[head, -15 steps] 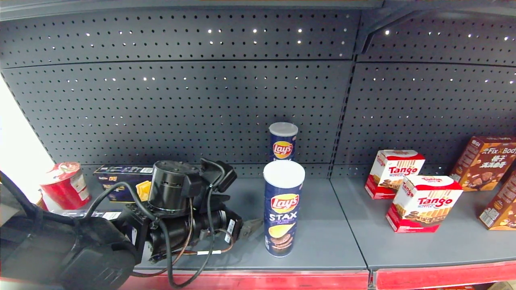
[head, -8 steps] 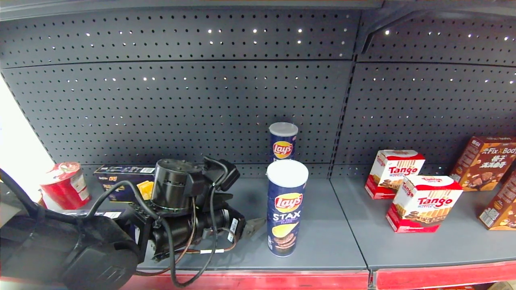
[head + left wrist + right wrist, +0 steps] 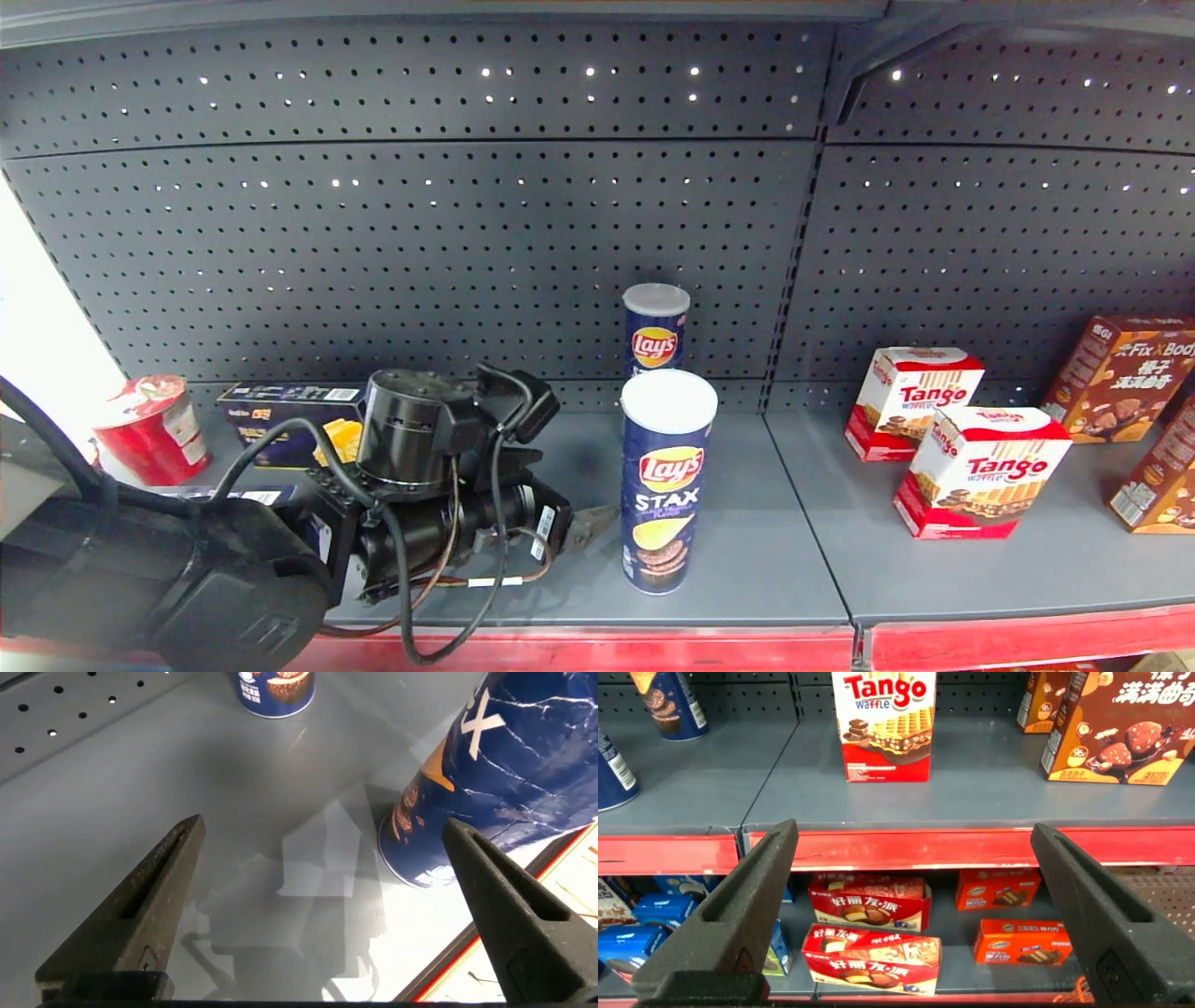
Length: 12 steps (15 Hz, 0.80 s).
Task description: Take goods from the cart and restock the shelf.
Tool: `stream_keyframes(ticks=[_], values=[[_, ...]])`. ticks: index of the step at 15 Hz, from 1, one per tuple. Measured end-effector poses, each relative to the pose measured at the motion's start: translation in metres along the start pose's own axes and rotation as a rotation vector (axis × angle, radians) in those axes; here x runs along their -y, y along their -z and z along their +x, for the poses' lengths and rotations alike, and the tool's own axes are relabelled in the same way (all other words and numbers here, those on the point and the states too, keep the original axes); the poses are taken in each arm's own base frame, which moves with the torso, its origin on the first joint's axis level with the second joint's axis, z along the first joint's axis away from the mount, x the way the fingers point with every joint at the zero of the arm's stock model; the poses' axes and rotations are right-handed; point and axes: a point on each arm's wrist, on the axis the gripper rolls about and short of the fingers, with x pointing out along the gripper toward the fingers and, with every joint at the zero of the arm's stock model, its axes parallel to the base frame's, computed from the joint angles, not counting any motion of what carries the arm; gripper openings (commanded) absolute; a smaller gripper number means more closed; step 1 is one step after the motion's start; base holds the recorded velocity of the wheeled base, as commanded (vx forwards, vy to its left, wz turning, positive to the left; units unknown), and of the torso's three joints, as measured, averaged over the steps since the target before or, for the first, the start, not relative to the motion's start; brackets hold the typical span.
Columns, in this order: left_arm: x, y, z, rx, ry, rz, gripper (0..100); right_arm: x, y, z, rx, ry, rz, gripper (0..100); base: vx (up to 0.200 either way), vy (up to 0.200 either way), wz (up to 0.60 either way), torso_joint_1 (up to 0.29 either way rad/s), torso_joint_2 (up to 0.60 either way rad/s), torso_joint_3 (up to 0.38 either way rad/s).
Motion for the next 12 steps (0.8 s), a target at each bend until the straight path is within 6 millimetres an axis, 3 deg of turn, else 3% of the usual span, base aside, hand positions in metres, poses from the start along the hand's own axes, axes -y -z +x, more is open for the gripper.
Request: stream_keyframes(ticks=[12], values=[[-0.0002,0.0032,0.0029,-0.015,0.001,-0.001,100,0.0,0.0,0.0,0.0,0.0,0.0,100,0.0,0.0,0.0,0.0,0.0,0.0]])
